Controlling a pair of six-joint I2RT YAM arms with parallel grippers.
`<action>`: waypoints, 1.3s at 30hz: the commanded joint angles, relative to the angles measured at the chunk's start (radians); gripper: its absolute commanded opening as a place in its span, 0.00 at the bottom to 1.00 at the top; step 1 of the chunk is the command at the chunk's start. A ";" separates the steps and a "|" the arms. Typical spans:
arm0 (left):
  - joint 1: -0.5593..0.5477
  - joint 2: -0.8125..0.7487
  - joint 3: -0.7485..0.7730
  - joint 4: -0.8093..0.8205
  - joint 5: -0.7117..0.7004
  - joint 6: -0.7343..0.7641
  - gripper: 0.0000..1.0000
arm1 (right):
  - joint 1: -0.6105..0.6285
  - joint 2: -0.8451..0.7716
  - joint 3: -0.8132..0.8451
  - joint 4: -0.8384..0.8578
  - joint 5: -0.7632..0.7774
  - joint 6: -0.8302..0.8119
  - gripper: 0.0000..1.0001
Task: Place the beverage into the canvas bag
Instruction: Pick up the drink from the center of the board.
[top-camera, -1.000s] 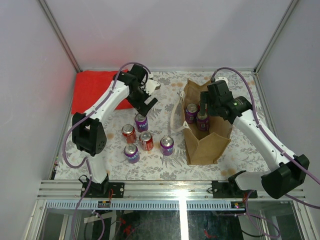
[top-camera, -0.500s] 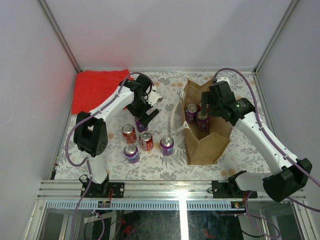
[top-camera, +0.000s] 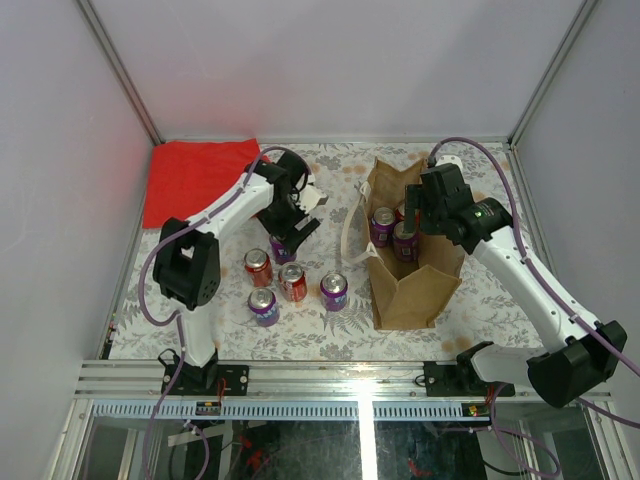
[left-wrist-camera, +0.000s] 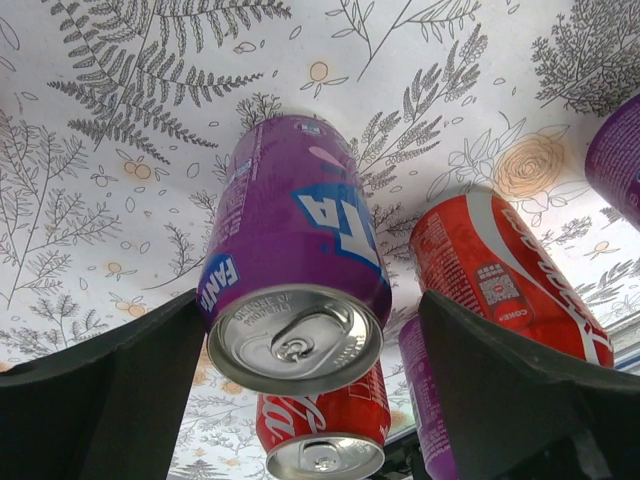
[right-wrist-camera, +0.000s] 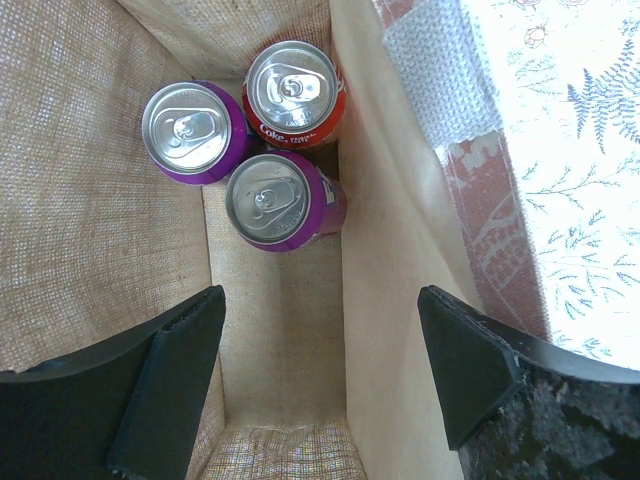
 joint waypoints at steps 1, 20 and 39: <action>-0.008 0.023 0.041 0.036 -0.008 -0.017 0.80 | -0.006 -0.031 0.001 0.002 0.028 -0.011 0.85; -0.003 0.123 0.788 0.040 -0.004 -0.077 0.00 | -0.009 -0.103 0.005 0.073 0.066 -0.018 0.86; -0.254 -0.054 0.628 0.453 0.283 -0.173 0.00 | -0.010 -0.194 0.013 0.079 0.176 0.012 0.86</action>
